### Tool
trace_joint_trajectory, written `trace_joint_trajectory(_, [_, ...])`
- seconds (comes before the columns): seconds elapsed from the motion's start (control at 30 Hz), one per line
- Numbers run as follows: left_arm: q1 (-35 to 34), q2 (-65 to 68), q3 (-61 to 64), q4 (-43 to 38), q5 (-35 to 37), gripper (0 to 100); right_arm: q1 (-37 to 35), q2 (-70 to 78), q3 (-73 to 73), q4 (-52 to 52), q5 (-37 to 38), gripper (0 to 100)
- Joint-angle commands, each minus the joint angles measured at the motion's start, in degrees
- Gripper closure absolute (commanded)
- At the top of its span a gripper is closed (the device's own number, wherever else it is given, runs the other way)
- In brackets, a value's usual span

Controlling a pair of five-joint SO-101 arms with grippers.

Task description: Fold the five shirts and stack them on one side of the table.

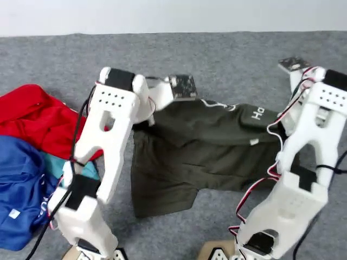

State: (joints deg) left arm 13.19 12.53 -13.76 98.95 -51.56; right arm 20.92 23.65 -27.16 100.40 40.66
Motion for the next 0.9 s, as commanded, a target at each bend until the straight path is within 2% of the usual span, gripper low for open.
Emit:
trace_joint_trajectory(0.0, [0.35,-7.38,6.90,1.76,-0.44,100,0.92,-7.60,4.57,2.24,0.35,98.8])
trace_joint_trajectory(0.2, [1.05,-13.98,16.31,1.76,-0.35,100,1.80,-11.65,10.37,2.07,0.53,98.8])
trace_joint_trajectory(0.53, [4.75,-23.03,28.70,1.76,2.20,100,9.27,-11.91,10.90,1.89,3.69,98.8])
trace_joint_trajectory(0.87, [6.59,-24.35,36.26,1.67,3.78,100,12.00,-5.67,13.01,0.40,4.92,98.8])
